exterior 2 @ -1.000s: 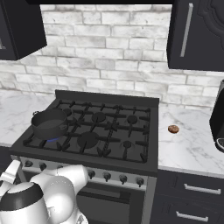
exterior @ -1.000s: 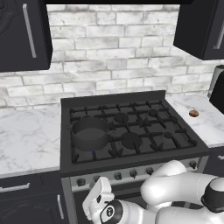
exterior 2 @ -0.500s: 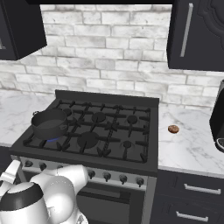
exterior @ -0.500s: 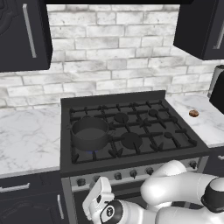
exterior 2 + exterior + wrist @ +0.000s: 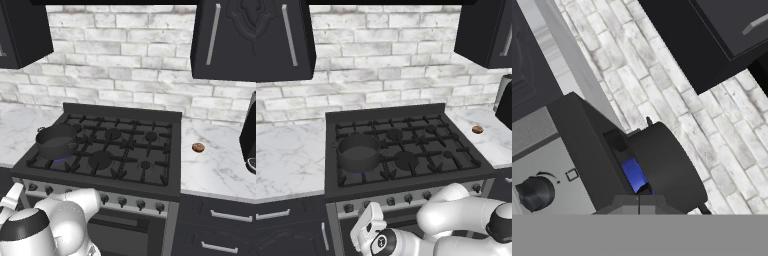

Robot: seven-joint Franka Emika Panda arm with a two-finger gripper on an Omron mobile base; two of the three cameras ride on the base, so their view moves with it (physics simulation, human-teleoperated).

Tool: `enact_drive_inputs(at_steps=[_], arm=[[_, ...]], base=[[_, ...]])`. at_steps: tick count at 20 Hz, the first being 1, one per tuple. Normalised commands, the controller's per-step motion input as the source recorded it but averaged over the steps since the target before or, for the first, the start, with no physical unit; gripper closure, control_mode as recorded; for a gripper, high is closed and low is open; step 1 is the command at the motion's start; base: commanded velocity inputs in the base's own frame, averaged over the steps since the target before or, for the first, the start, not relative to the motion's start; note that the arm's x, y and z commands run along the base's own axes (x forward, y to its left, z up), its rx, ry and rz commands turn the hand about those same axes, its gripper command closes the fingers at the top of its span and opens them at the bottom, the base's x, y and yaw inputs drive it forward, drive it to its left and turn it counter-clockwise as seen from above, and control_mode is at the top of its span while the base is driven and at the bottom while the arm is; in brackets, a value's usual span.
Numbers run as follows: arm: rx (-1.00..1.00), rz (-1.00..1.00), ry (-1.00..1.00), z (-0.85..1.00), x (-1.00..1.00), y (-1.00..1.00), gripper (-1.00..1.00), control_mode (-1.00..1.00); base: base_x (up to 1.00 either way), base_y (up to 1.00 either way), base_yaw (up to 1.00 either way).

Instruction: Turn on the burner for the pot on the stove. Wait thirty seconds for the pot to heat up. Then add the mushroom to the pot.

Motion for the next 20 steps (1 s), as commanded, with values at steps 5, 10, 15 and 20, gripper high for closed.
enact_drive_inputs(at_steps=[5,10,15,20], arm=[[0.0,0.0,0.0,0.0,0.0,0.0,1.0,-1.0],[0.0,0.0,0.0,0.0,0.0,0.0,1.0,-1.0],[0.0,0.0,0.0,0.0,0.0,0.0,1.0,-1.0],[0.0,0.0,0.0,0.0,0.0,0.0,1.0,-1.0]], base=[[0.0,0.0,0.0],[0.0,0.0,0.0],[0.0,0.0,0.0],[0.0,0.0,0.0]])
